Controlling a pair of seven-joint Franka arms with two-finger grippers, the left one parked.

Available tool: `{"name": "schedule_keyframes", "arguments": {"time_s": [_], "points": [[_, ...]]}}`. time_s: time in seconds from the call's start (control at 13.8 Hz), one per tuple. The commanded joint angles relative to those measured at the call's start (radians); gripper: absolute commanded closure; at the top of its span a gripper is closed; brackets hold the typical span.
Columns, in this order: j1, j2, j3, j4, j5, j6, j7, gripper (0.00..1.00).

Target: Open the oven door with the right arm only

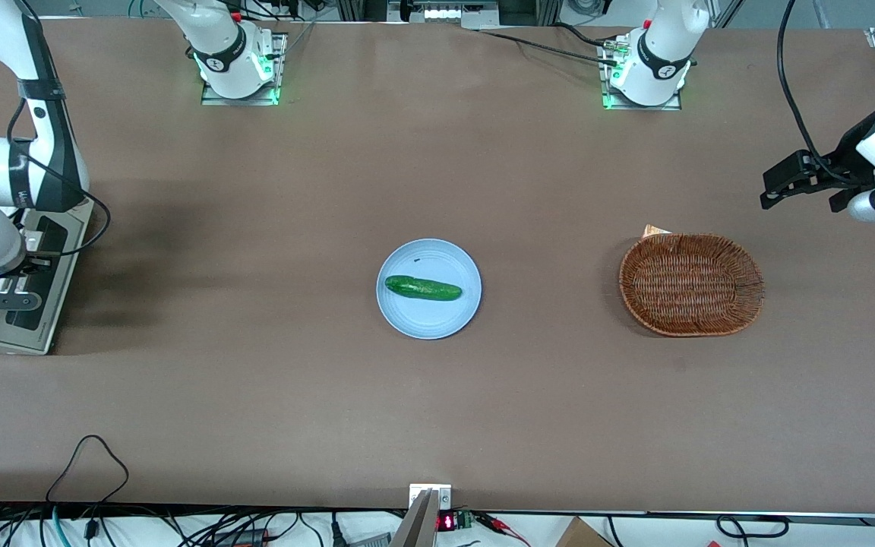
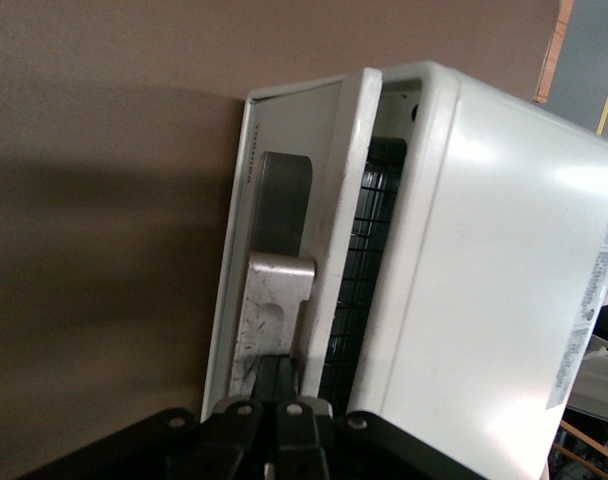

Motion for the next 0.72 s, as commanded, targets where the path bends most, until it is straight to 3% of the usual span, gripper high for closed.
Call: {"name": "schedule_keyframes", "arguments": {"time_s": [0.0, 0.29, 0.65], "points": [[-0.009, 0.047, 0.020, -0.027, 0.000, 0.074, 0.047, 1.00], [-0.009, 0.067, 0.039, -0.027, 0.046, 0.083, 0.055, 1.00], [-0.009, 0.093, 0.051, -0.027, 0.059, 0.095, 0.055, 1.00]]}}
